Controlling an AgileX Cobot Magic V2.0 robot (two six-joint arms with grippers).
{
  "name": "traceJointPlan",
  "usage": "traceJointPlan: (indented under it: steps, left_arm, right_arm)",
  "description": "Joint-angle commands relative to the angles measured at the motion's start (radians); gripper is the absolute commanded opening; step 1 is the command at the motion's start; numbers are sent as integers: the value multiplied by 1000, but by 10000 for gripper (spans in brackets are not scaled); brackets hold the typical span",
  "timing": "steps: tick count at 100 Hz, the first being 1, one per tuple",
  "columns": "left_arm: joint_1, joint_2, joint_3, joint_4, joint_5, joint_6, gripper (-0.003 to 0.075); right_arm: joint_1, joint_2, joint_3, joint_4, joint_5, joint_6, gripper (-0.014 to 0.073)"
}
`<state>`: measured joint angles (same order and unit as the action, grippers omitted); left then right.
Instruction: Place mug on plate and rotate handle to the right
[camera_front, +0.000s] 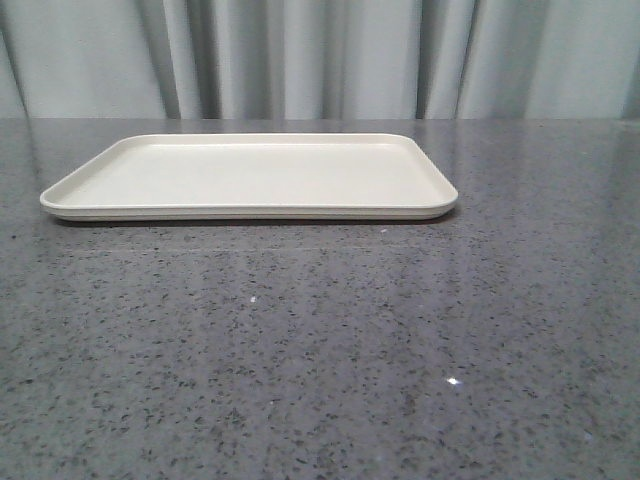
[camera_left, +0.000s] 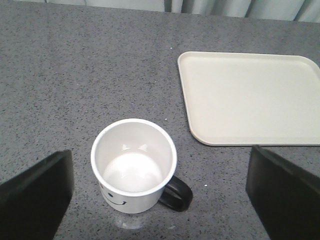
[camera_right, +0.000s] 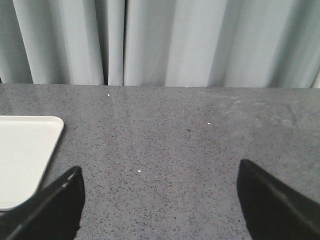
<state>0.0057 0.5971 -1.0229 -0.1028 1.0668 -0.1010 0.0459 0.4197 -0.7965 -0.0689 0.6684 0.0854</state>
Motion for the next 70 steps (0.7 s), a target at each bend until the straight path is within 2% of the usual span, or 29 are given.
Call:
traceJointPlan:
  steps: [1,12,70]
  left_arm:
    - [2,39,-30,89,-70,-79,690]
    - [2,86,-30,165,-49,-115,690]
    - [2,363,-30,196,-39,-83,690]
  right_arm:
    - [-5,17,-32,-8,-76,-4,617]
    - [-5,17,-32,-8,-76,-4,617]
    - [-5,17,-32,-7,-71,-4,617]
